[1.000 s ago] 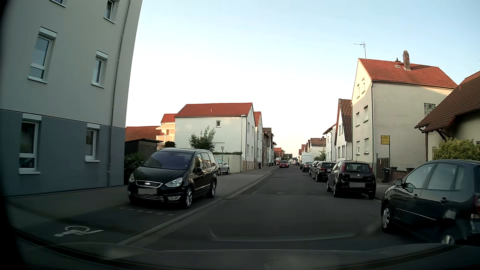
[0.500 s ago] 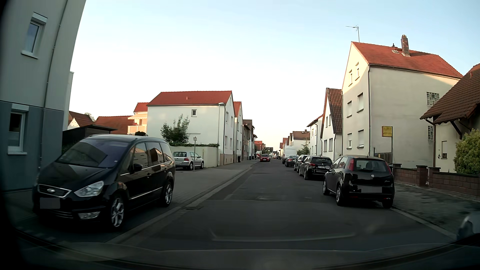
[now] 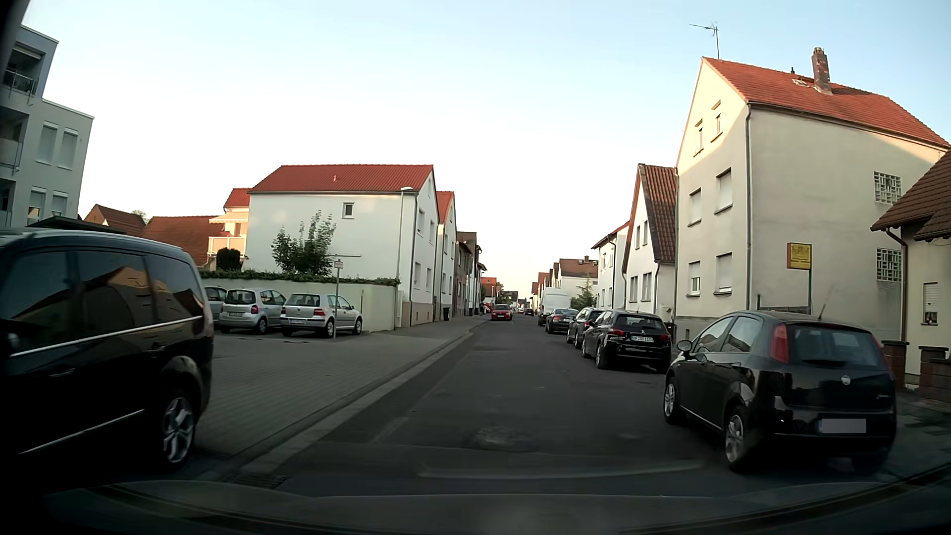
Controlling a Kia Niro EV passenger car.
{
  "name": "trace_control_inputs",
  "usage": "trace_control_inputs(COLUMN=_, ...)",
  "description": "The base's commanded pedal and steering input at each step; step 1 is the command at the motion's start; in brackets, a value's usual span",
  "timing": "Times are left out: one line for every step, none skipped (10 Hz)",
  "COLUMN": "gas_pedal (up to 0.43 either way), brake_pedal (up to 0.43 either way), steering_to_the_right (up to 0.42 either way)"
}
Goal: Follow the waypoints while adhering to traffic rules and regulations
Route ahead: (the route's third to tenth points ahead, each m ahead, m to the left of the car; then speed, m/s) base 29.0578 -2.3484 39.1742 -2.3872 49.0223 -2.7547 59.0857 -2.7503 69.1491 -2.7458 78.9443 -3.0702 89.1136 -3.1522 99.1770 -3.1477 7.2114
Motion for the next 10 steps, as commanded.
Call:
trace_control_inputs(gas_pedal=0.059, brake_pedal=0.03, steering_to_the_right=0.009)
trace_control_inputs(gas_pedal=0.059, brake_pedal=0.03, steering_to_the_right=0.004)
trace_control_inputs(gas_pedal=0.059, brake_pedal=0.03, steering_to_the_right=0.004)
trace_control_inputs(gas_pedal=0.059, brake_pedal=0.03, steering_to_the_right=0.004)
trace_control_inputs(gas_pedal=0.059, brake_pedal=0.03, steering_to_the_right=0.0)
trace_control_inputs(gas_pedal=0.059, brake_pedal=0.03, steering_to_the_right=-0.003)
trace_control_inputs(gas_pedal=0.059, brake_pedal=0.03, steering_to_the_right=-0.003)
trace_control_inputs(gas_pedal=0.059, brake_pedal=0.03, steering_to_the_right=0.001)
trace_control_inputs(gas_pedal=0.059, brake_pedal=0.03, steering_to_the_right=0.006)
trace_control_inputs(gas_pedal=0.059, brake_pedal=0.03, steering_to_the_right=0.007)
